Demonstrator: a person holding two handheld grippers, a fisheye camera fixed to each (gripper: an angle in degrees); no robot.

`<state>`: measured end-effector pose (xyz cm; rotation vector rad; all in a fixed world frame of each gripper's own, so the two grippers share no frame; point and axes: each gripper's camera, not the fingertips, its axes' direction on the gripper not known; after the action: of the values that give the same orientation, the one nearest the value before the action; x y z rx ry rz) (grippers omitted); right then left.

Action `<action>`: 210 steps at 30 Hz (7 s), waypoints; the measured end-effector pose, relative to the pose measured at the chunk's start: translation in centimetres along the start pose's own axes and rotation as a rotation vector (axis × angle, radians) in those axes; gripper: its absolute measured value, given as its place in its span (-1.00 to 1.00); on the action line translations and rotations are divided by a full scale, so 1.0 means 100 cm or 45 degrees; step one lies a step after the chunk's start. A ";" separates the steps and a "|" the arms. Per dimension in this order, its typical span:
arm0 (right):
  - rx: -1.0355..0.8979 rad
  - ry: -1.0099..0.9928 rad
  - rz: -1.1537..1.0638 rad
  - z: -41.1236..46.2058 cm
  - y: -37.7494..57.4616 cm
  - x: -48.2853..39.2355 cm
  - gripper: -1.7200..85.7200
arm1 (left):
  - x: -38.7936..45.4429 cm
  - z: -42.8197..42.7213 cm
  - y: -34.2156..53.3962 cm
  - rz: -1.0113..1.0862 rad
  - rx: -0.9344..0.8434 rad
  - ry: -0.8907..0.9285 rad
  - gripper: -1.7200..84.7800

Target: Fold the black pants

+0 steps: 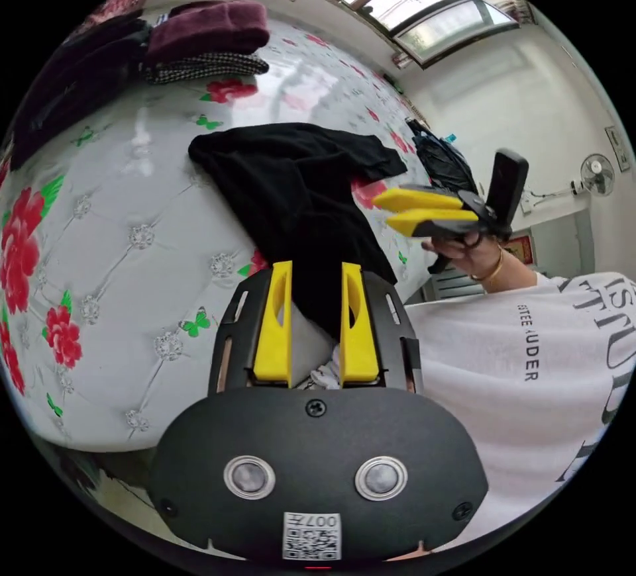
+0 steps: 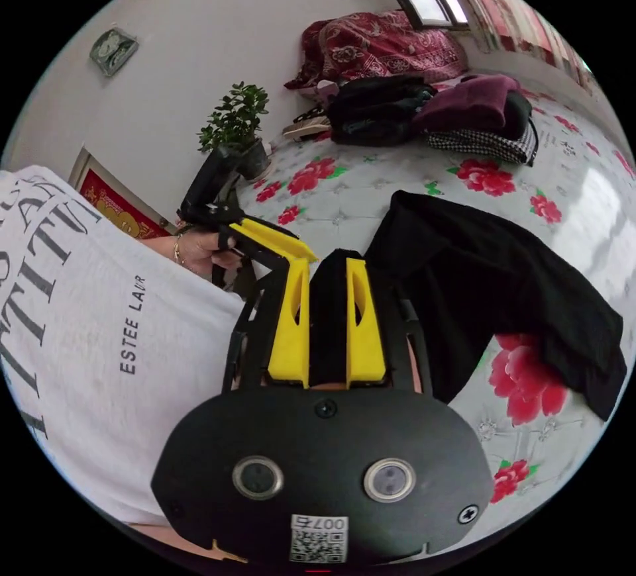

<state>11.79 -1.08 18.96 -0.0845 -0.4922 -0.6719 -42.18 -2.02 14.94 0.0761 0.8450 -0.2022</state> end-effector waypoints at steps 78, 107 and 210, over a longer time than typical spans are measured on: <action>0.018 0.932 0.579 -0.115 0.000 0.094 -0.96 | 0.172 -0.157 -0.068 -0.422 0.097 -0.394 -0.92; 0.249 0.819 0.620 -0.162 -0.024 0.108 -0.88 | 0.174 -0.343 -0.023 -0.721 0.597 -0.127 -0.97; 0.145 0.841 0.707 -0.169 0.147 -0.006 -0.82 | 0.157 -0.026 0.105 -0.471 -0.328 -1.050 -0.98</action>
<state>27.32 6.87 4.93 0.1063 0.1375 -0.1000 -31.77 6.35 1.35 -0.3883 0.0473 -0.4312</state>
